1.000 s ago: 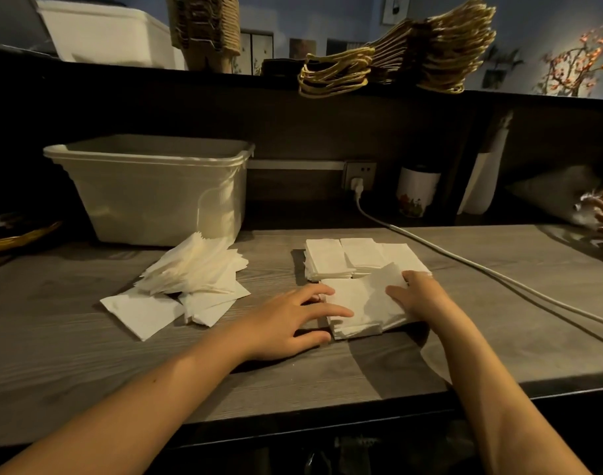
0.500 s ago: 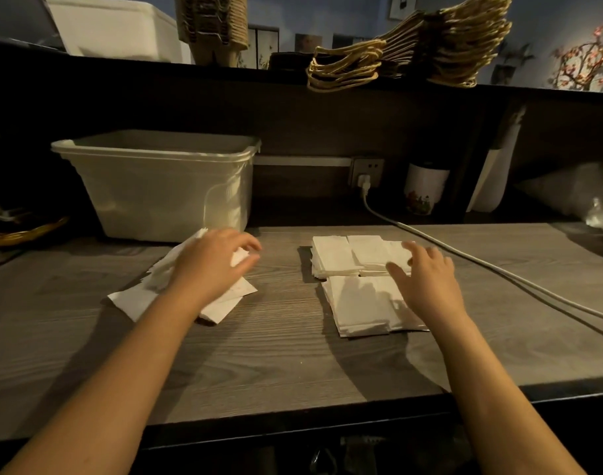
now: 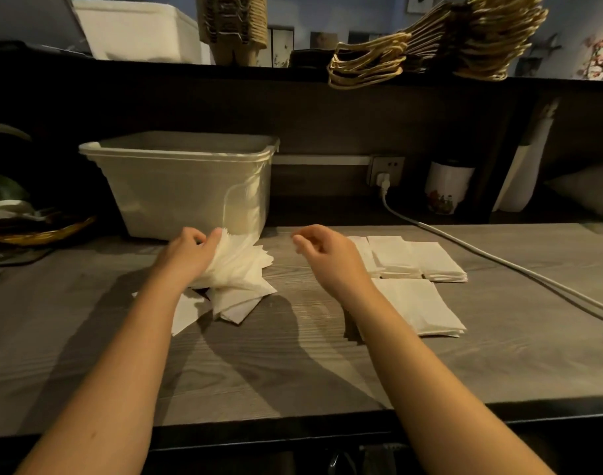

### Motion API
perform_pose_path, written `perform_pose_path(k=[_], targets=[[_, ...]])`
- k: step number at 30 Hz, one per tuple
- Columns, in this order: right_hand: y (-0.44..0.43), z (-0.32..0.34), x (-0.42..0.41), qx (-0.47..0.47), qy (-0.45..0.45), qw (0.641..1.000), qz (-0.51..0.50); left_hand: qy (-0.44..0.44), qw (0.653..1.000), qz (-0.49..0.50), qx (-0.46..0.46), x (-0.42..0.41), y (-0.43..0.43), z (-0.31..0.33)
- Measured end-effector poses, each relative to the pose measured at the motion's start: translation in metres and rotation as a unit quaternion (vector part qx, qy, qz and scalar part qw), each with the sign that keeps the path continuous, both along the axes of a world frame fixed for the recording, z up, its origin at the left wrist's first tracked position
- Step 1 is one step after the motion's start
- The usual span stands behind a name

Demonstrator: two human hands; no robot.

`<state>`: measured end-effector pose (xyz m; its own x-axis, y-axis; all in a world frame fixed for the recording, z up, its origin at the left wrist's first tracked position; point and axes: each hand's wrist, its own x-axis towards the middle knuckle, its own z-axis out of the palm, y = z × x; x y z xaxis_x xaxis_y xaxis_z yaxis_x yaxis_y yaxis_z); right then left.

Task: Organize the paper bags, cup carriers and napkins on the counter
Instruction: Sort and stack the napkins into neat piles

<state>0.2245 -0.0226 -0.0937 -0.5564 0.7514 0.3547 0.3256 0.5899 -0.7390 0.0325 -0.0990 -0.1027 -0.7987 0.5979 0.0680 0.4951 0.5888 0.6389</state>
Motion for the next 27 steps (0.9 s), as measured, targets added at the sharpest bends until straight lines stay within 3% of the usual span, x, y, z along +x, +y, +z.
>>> perform_pose_path(k=[5, 13, 18, 20, 23, 25, 27], targets=[[-0.006, -0.026, -0.011, -0.037, 0.021, 0.998, 0.038, 0.005, 0.995, -0.074, -0.062, 0.006, 0.001, -0.007], [-0.005, -0.030, -0.004, -0.067, 0.048, 0.995, 0.060, 0.035, 0.998, -0.038, -0.036, 0.008, 0.002, -0.002], [-0.007, -0.032, -0.002, -0.062, 0.052, 0.995, 0.064, 0.109, 0.993, -0.008, -0.046, 0.002, 0.002, -0.005], [-0.008, -0.032, -0.003, -0.064, 0.051, 0.994, 0.068, 0.113, 0.993, 0.021, -0.011, 0.003, 0.001, -0.003], [-0.010, -0.029, -0.002, -0.126, 0.089, 0.984, 0.089, 0.096, 0.987, 0.054, 0.121, 0.012, 0.001, 0.005], [-0.012, -0.025, -0.001, -0.238, 0.150, 0.951, 0.130, 0.034, 0.973, 0.033, 0.225, 0.024, 0.001, 0.011], [-0.013, -0.023, -0.003, -0.351, 0.209, 0.895, 0.179, 0.042, 0.963, -0.022, 0.264, 0.041, 0.003, 0.010]])
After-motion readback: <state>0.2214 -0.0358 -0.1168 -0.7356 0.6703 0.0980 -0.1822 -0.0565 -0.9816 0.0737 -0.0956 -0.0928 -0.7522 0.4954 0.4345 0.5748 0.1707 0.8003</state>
